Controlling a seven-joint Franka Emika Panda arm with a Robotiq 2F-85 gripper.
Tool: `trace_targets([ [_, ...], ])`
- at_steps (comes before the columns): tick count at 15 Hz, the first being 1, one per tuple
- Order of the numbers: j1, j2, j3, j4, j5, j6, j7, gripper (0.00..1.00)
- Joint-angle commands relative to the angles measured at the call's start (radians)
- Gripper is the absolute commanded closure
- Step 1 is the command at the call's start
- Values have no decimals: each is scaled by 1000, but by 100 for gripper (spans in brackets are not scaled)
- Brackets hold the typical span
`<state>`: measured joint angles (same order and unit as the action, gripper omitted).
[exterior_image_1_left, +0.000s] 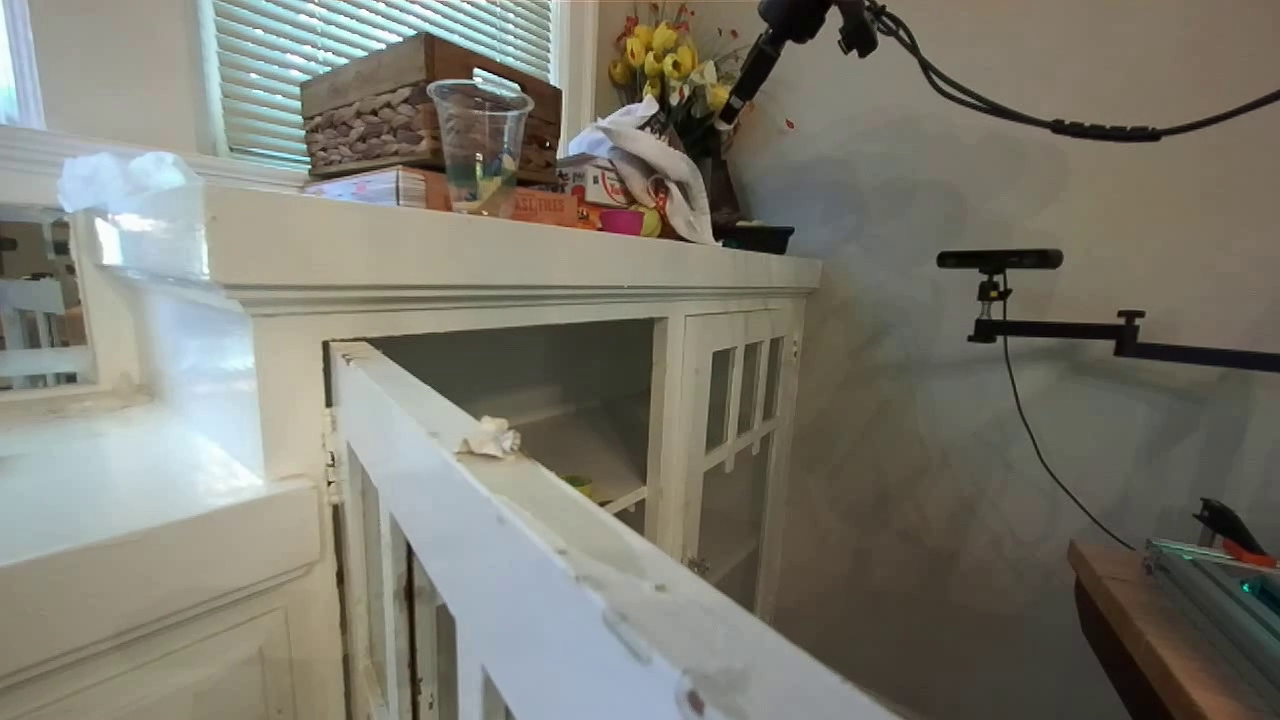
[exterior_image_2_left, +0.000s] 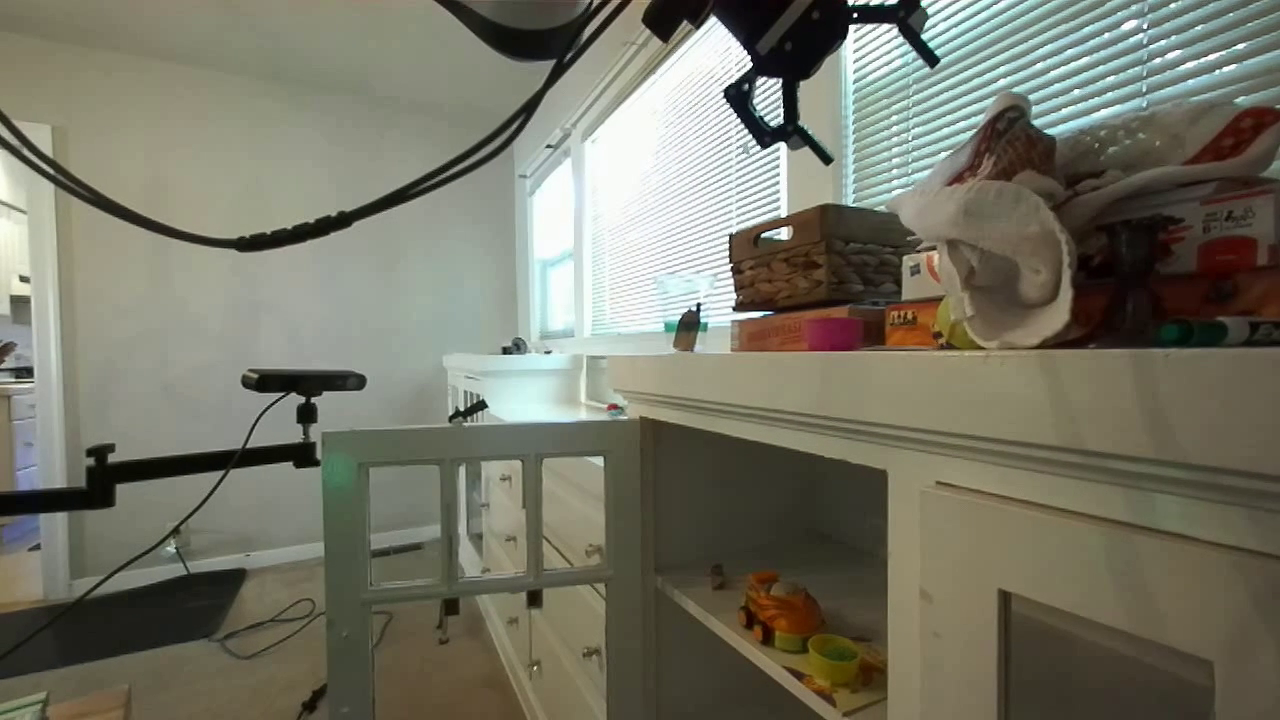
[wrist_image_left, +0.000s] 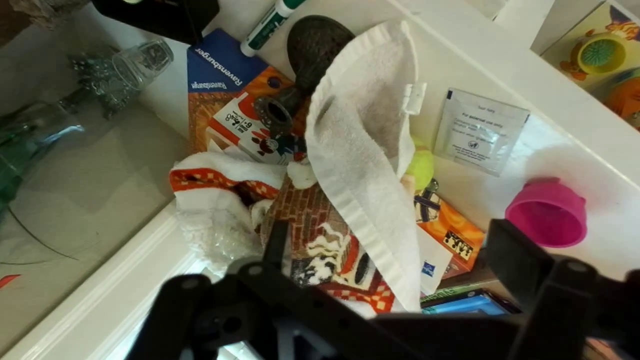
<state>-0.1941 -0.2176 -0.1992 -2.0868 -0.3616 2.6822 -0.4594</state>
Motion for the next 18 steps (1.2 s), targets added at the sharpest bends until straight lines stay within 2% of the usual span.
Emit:
trace_targets([
  [1, 4, 102, -23, 84, 14, 58, -9, 0],
  [11, -7, 321, -31, 244, 62, 181, -36, 0],
  [16, -18, 387, -22, 301, 69, 176, -47, 0],
  [17, -21, 396, -19, 308, 73, 176, -52, 25],
  [18, -23, 404, -17, 315, 76, 176, -56, 28],
])
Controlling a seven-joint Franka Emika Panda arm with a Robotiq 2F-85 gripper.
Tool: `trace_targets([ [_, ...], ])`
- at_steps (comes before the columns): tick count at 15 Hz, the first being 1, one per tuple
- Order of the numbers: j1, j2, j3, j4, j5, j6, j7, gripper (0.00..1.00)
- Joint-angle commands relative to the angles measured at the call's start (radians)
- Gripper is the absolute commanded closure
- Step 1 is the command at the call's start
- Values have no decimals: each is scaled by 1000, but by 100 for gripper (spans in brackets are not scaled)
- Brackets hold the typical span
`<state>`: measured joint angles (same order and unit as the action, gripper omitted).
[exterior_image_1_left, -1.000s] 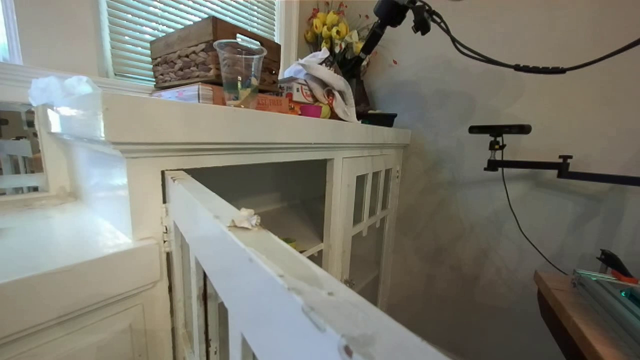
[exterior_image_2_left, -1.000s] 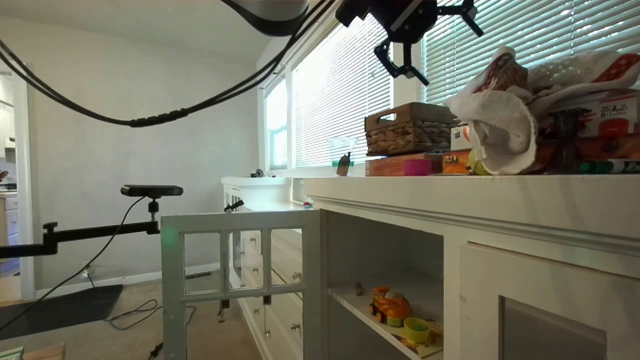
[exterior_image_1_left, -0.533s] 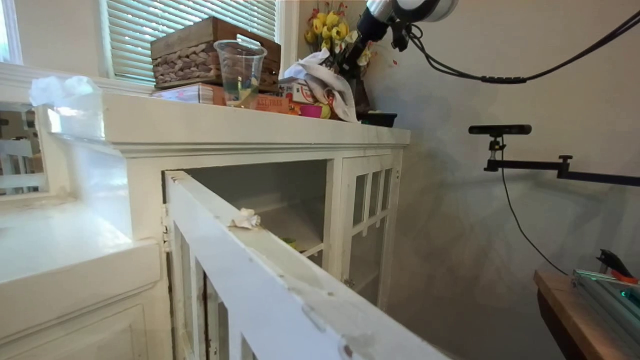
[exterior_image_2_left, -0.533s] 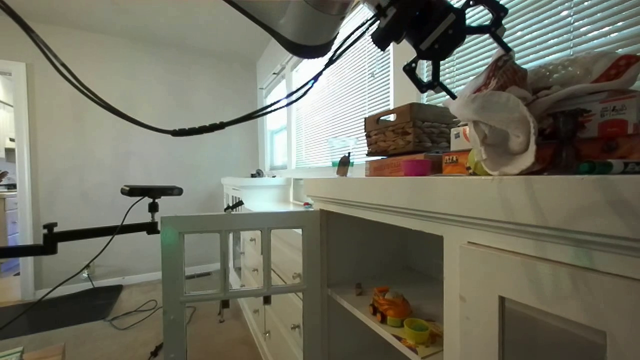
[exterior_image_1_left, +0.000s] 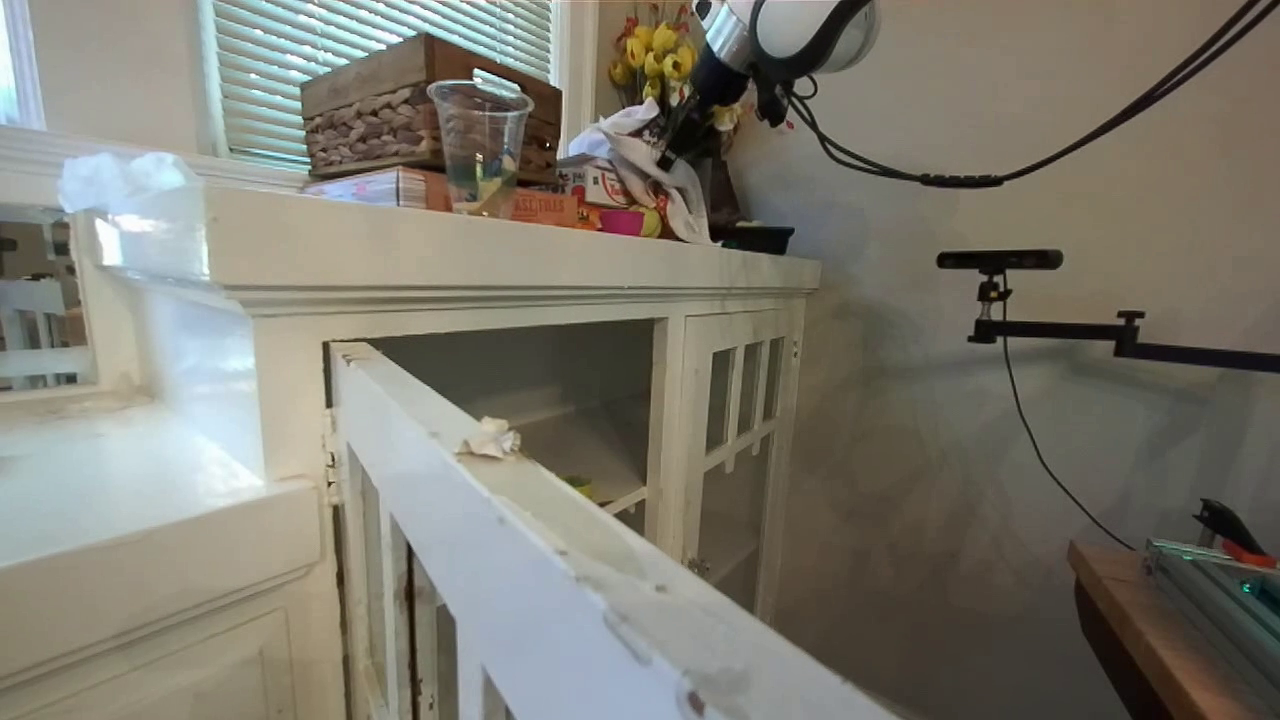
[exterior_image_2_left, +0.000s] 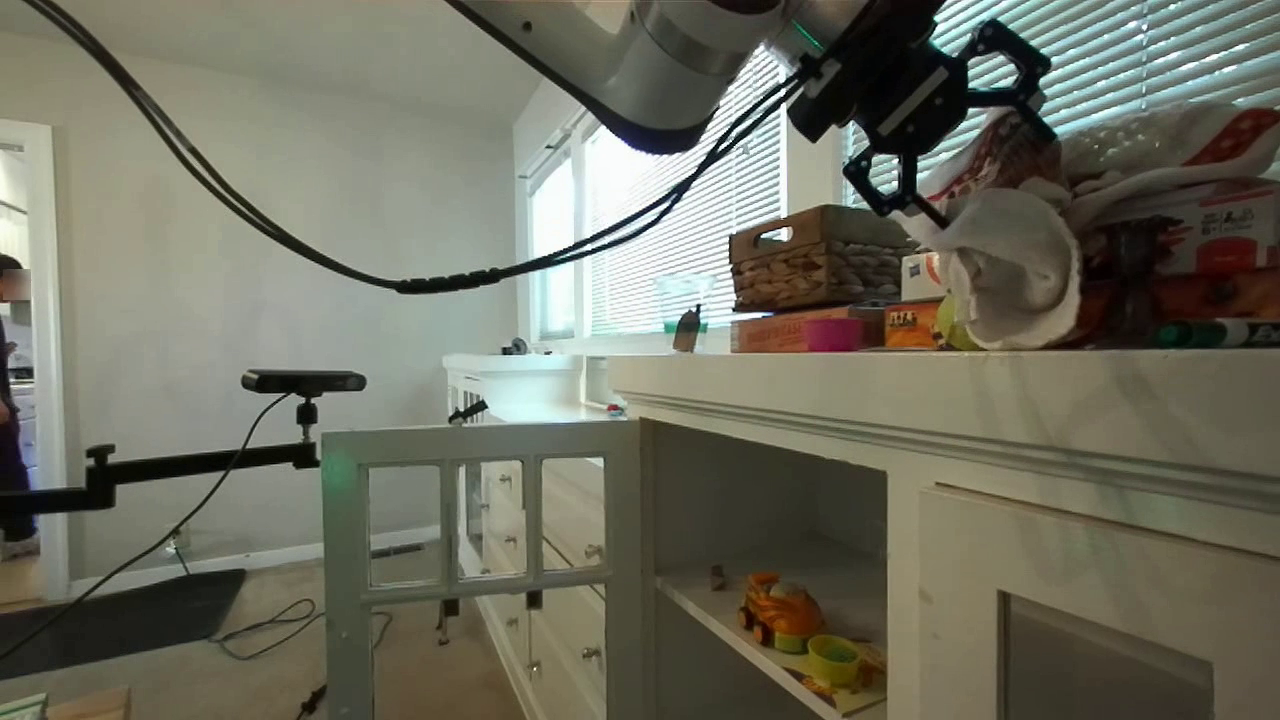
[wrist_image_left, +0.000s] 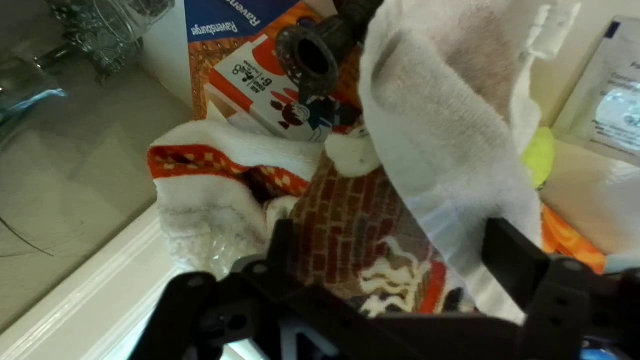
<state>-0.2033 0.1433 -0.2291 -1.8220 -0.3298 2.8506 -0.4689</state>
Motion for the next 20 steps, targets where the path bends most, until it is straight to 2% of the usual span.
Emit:
trace_targets([
  [1, -16, 50, 16, 57, 47, 4, -52, 34],
  [10, -23, 57, 31, 70, 82, -11, -86, 98],
  [12, -22, 17, 36, 42, 91, -18, -98, 100],
  [20, -7, -229, 39, -78, 111, -55, -190, 97],
])
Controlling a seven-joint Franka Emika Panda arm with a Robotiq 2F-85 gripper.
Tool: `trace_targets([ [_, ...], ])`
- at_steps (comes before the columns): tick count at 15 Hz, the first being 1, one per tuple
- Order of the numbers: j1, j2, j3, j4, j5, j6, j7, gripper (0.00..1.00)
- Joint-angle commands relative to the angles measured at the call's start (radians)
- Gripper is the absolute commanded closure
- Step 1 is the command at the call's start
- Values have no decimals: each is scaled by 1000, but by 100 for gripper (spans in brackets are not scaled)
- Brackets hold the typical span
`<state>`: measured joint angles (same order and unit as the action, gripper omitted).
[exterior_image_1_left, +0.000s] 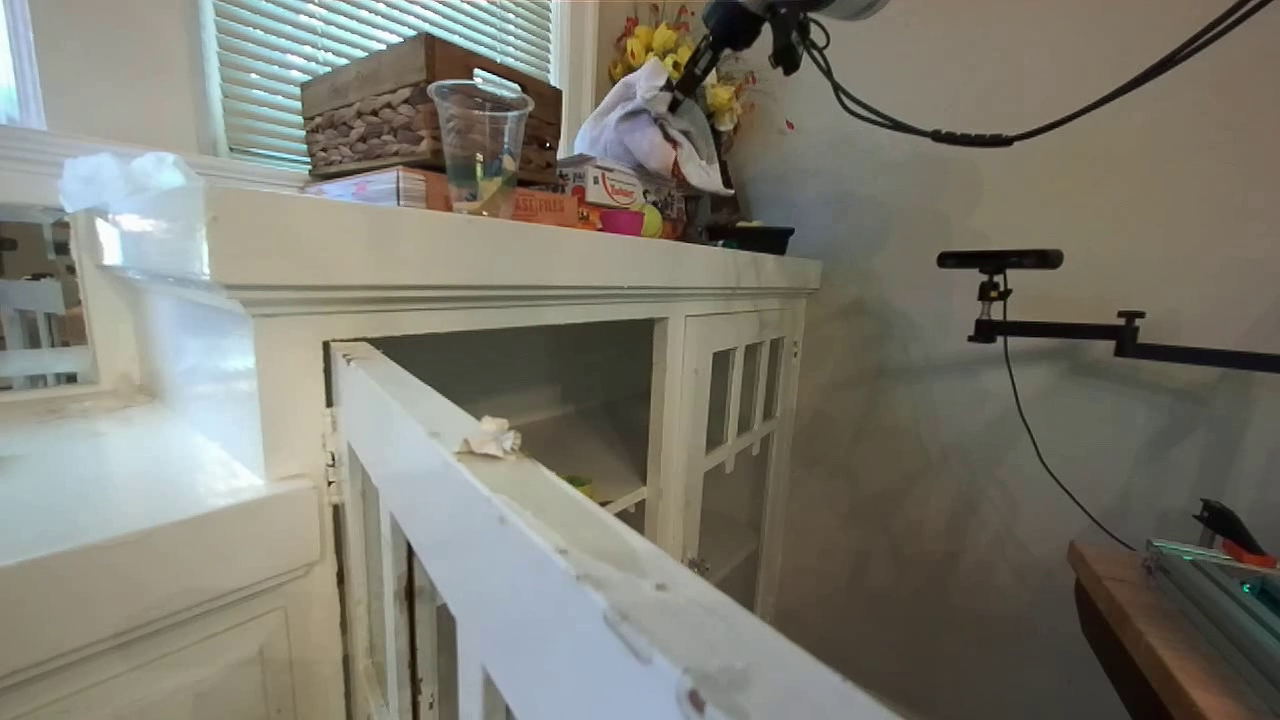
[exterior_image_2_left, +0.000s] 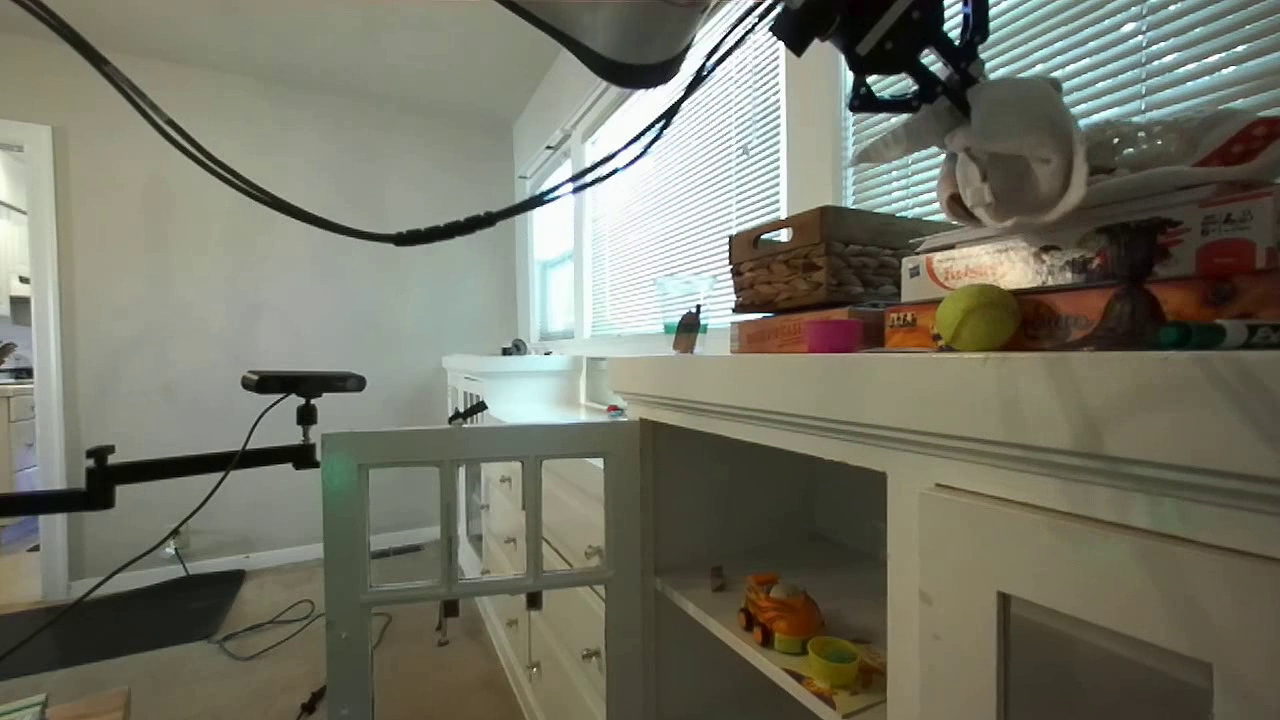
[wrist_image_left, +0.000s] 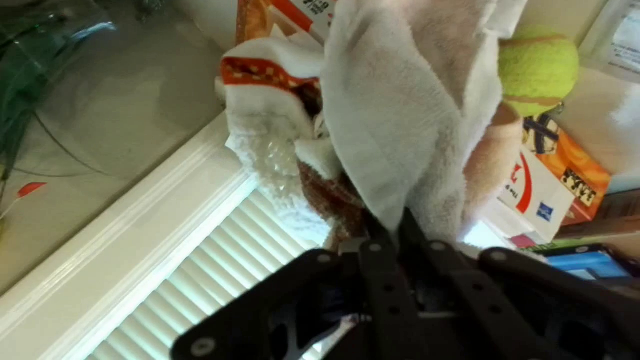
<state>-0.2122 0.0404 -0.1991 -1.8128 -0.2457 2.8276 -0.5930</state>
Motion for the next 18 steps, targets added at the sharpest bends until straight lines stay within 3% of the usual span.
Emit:
trace_targets([
  [1, 6, -156, 7, -100, 28, -40, -78, 97],
  [11, 89, -390, -34, -225, 22, -8, -134, 97],
  [18, 120, -512, -41, -245, -3, 4, -109, 97],
])
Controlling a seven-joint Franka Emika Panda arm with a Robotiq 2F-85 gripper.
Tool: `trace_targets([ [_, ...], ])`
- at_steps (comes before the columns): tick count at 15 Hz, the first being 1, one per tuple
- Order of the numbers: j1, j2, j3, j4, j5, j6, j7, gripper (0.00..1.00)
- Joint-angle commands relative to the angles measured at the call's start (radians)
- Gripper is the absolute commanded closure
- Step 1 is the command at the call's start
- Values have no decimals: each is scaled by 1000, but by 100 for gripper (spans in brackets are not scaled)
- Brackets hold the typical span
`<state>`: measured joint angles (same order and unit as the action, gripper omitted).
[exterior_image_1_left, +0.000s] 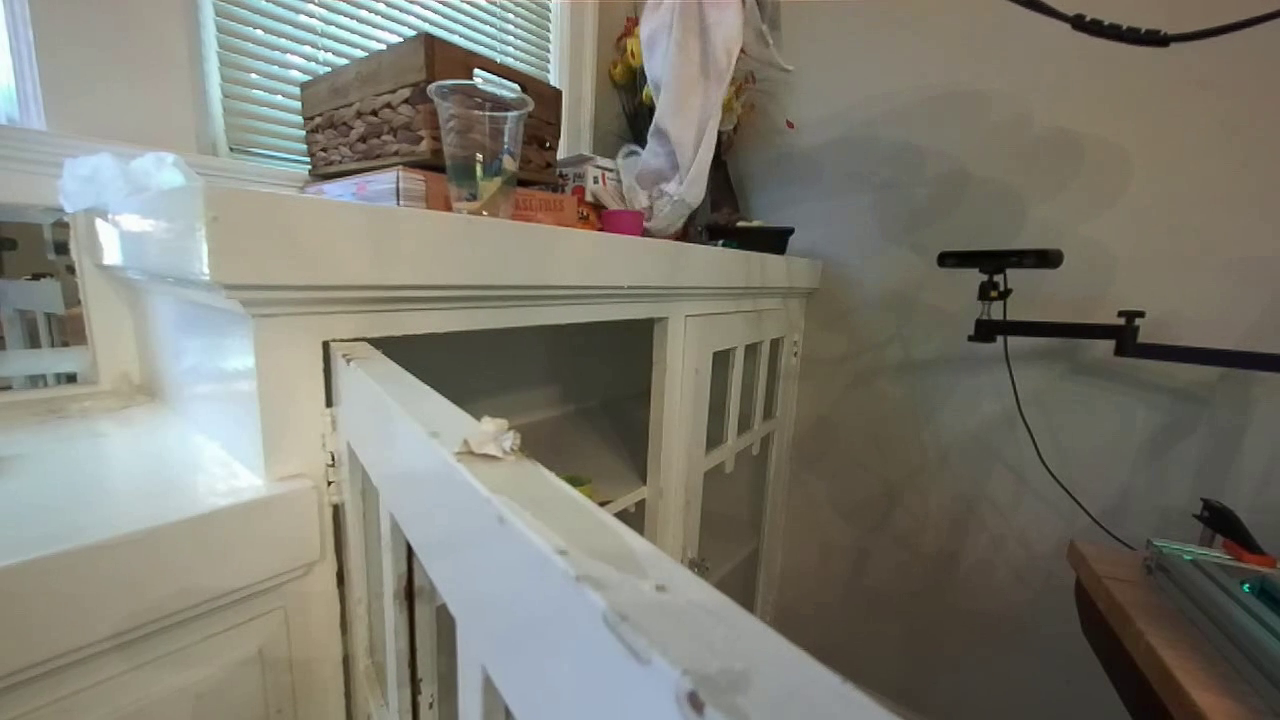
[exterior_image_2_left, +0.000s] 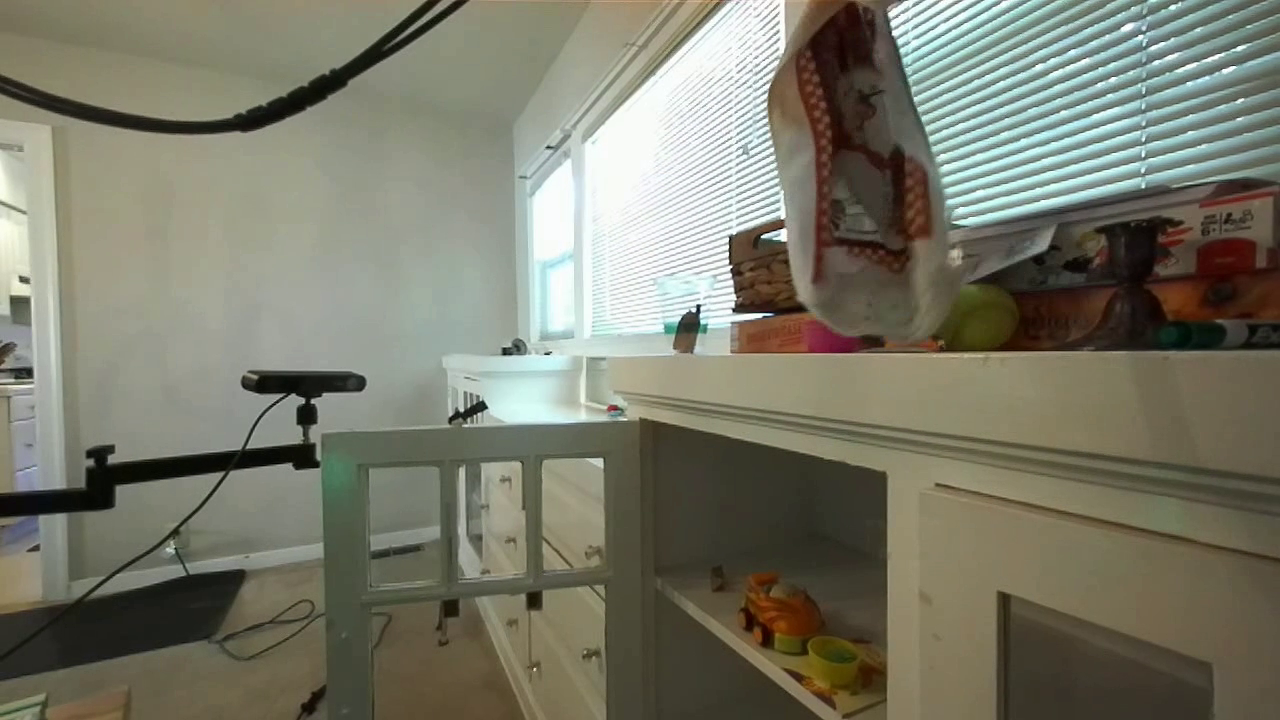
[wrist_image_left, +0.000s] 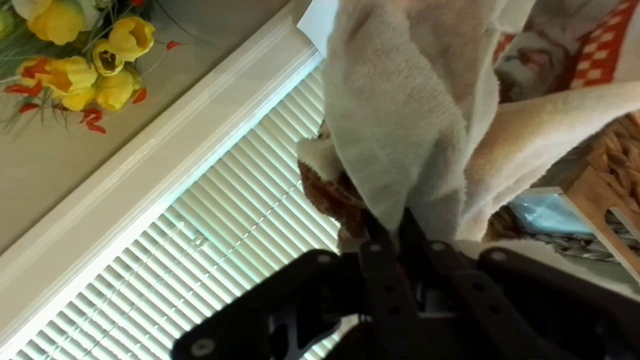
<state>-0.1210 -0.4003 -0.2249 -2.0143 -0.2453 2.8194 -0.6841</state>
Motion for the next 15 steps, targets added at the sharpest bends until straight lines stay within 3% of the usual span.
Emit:
trace_targets([
  [1, 32, -81, -14, -43, -5, 6, -16, 97],
  [10, 70, -92, -10, -51, -4, -1, -7, 97],
  [15, 150, -115, -36, -73, 34, -55, -62, 97],
])
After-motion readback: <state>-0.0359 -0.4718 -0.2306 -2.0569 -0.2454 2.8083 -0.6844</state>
